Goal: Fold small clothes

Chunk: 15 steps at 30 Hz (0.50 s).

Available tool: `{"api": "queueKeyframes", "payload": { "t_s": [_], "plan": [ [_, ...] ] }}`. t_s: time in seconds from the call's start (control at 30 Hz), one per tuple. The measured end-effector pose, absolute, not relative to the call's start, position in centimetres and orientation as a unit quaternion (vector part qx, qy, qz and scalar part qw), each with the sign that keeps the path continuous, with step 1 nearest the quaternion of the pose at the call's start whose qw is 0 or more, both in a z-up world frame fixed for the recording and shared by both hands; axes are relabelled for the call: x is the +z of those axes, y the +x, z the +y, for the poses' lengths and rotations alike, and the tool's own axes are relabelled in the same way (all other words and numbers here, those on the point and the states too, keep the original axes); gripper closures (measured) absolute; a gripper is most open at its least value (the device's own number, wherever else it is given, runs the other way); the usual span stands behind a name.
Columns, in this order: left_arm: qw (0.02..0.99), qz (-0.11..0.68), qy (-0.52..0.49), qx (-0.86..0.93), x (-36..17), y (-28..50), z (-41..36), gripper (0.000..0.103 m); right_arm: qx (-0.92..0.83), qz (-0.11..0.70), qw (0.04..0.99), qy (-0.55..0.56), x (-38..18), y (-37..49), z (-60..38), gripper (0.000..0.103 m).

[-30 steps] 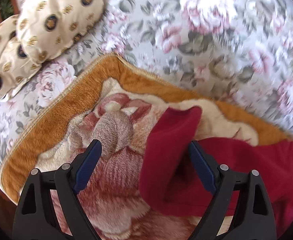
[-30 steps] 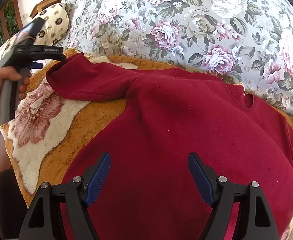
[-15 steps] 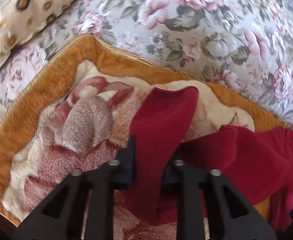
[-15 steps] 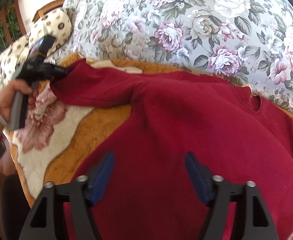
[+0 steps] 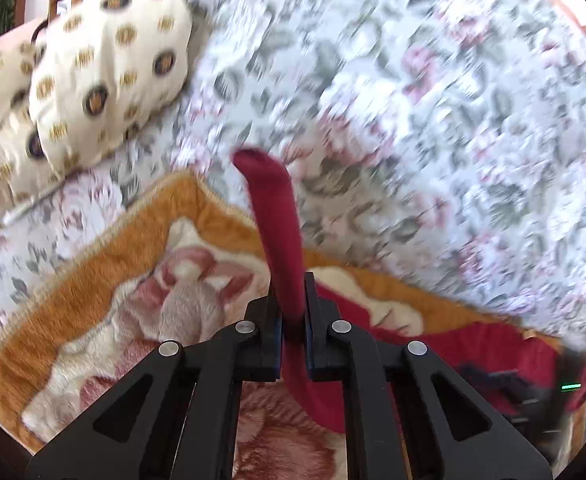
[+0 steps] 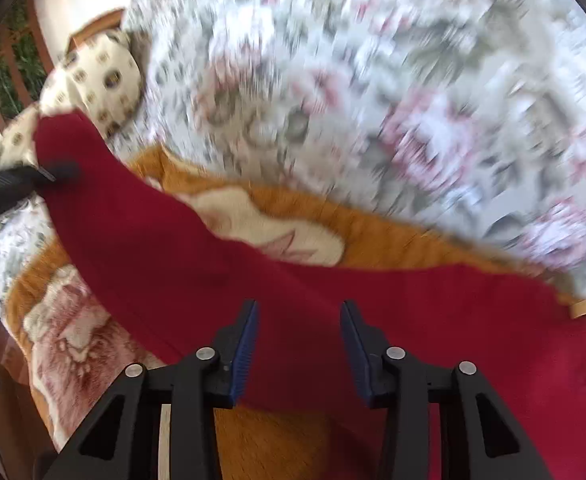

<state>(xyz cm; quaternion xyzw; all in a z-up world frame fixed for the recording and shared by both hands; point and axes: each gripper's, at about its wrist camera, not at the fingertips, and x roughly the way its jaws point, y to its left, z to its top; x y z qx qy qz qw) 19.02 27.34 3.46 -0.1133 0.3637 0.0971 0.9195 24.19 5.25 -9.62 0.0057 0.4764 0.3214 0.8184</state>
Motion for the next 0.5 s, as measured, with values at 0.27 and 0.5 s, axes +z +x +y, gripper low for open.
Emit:
{"api": "queueKeyframes", "payload": {
  "t_s": [0.27,0.5],
  "plan": [
    [0.923,0.366,-0.103,0.059,4.8,19.6,24.9,0.096,0.340,0.514,0.787,0.012,-12.3,23.7,8.1,0.063],
    [0.901,0.408,-0.132,0.069,-0.7,20.4,26.2,0.096,0.356,0.494,0.791,0.062,-10.2,23.8,5.9,0.061]
  ]
}}
